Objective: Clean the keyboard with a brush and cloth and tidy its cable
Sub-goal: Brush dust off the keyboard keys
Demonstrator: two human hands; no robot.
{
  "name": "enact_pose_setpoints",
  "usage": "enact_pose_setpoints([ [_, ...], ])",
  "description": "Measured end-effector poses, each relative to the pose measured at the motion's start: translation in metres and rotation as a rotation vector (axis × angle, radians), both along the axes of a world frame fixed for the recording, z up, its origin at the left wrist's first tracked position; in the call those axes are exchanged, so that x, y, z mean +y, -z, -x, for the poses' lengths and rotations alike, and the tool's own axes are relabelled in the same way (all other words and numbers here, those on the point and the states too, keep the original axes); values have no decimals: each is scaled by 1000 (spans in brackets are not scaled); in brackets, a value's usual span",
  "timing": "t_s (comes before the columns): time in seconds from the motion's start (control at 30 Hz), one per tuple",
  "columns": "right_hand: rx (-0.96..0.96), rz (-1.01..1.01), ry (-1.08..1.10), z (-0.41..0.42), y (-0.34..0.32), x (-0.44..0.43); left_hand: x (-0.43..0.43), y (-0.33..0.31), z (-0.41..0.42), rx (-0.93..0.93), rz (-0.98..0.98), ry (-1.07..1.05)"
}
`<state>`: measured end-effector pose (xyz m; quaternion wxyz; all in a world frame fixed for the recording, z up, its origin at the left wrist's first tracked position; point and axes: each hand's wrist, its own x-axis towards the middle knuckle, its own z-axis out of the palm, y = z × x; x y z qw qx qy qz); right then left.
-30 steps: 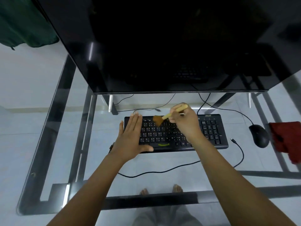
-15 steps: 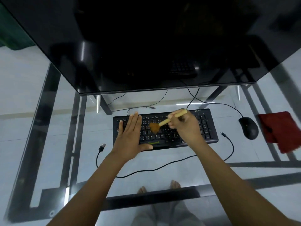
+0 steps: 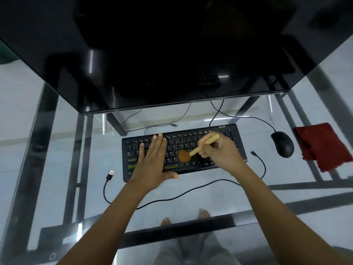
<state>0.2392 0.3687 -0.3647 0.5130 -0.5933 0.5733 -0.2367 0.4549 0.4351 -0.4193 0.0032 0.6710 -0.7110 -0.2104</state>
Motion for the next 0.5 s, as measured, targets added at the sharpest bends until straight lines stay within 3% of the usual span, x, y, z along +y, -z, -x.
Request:
enact_pose_setpoints([
  [0.1,-66,123,200,9,-1,1,-1,0,1,-9,-13,-6],
  [0.17,-102,-13,97,12,-4,4,-2,0,3,-15,-20,-4],
  [0.23,-34,-20,50,15,-1,10,-3,1,5,-17,-16,-7],
  [0.33,-91,125,281,17,3,7,-5,1,9,-8,1,-24],
  [0.43,-150,-36,124,11,1,-3,-9,-1,14,-33,29,10],
  [0.5,-70,16,100,8,3,-11,-13,-3,21,-25,43,27],
])
